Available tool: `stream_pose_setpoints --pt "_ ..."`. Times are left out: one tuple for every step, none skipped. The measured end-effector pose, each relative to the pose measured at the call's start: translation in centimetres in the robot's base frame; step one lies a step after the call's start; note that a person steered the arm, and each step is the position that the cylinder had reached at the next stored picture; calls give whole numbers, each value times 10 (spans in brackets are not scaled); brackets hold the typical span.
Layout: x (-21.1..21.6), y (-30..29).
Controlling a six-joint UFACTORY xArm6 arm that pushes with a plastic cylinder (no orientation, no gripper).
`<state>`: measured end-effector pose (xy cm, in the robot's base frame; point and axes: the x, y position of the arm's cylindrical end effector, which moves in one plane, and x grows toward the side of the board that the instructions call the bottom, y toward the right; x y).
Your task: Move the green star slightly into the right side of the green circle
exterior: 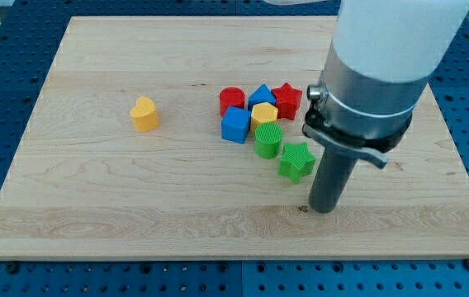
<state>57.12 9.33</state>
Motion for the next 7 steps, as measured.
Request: stream_pose_setpoints --pt "-4 -21" --pt "-18 -20" --pt "-18 -12" --pt "-30 -12" --pt "-37 -12" --pt "-43 -12" --pt "-52 -12"
